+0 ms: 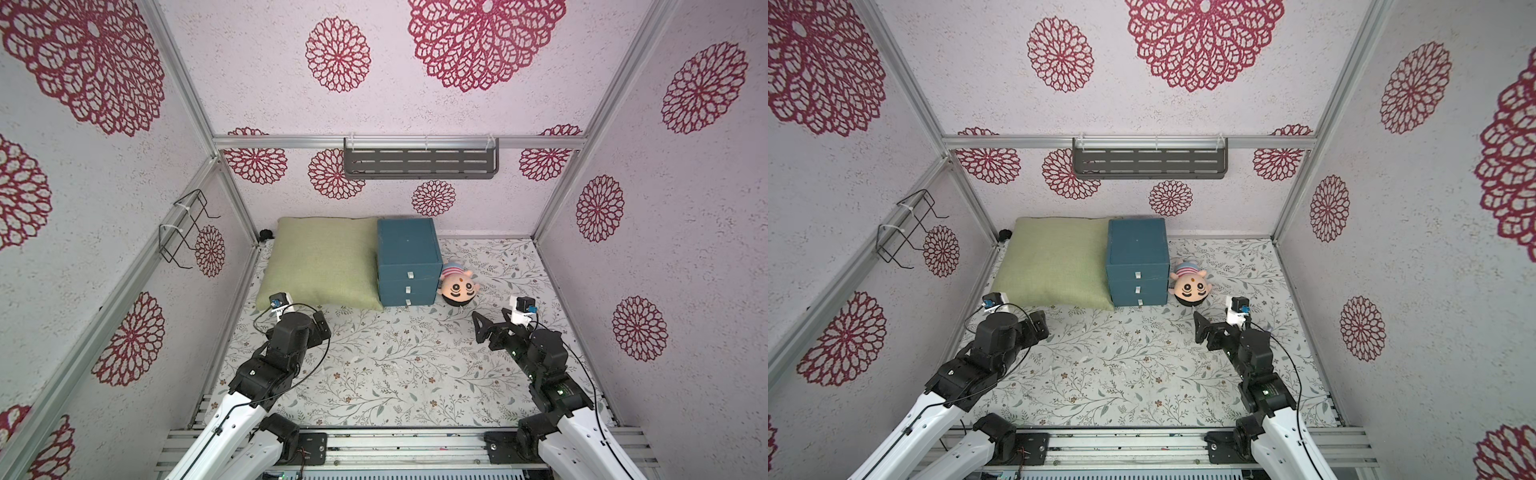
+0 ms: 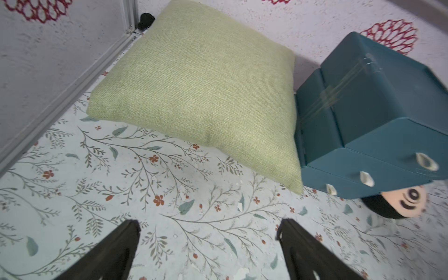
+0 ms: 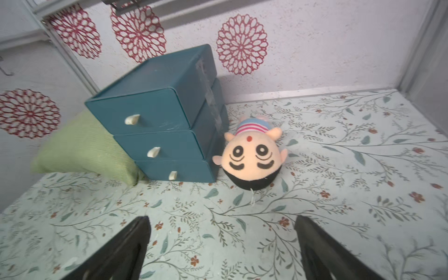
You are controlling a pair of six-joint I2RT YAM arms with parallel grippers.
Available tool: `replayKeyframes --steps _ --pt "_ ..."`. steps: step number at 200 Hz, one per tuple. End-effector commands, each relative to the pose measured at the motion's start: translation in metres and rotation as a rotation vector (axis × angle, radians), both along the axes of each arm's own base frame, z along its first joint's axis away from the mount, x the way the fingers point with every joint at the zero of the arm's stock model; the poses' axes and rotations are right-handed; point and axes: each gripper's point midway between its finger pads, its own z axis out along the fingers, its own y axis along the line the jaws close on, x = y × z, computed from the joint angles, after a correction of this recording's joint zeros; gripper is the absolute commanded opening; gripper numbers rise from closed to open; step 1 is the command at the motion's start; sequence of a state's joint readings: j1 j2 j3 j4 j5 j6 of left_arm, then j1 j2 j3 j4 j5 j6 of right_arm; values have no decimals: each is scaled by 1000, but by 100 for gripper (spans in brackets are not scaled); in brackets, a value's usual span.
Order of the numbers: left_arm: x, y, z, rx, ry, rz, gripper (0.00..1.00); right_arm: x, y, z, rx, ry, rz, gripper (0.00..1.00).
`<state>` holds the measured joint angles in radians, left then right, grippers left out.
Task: Place the cookies into the drawer by color
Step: Reset both arms
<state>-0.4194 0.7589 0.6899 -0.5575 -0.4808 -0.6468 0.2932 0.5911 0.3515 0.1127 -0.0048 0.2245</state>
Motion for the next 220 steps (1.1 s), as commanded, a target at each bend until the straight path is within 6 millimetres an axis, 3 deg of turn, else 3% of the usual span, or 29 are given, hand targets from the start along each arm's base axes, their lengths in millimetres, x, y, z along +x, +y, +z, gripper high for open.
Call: replayKeyframes --steps 1,46,88,117,147,176,220 --pt "23 26 12 103 -67 91 97 22 -28 25 -87 -123 -136 99" --pt "53 53 -5 218 -28 141 97 42 -57 13 -91 -137 -226 99" --pt "65 74 -35 225 -51 146 97 46 -85 -23 -70 -115 -293 99" --pt "71 82 -33 247 -89 136 97 41 -101 -38 -53 -151 -368 99" --pt "80 94 -39 253 -128 143 98 45 -108 -48 -68 -177 -410 99" --pt "87 104 -63 272 -163 163 97 54 -107 -47 -73 -217 -404 99" --pt "103 107 -58 291 -234 128 97 65 -103 -45 -127 -238 -377 99"
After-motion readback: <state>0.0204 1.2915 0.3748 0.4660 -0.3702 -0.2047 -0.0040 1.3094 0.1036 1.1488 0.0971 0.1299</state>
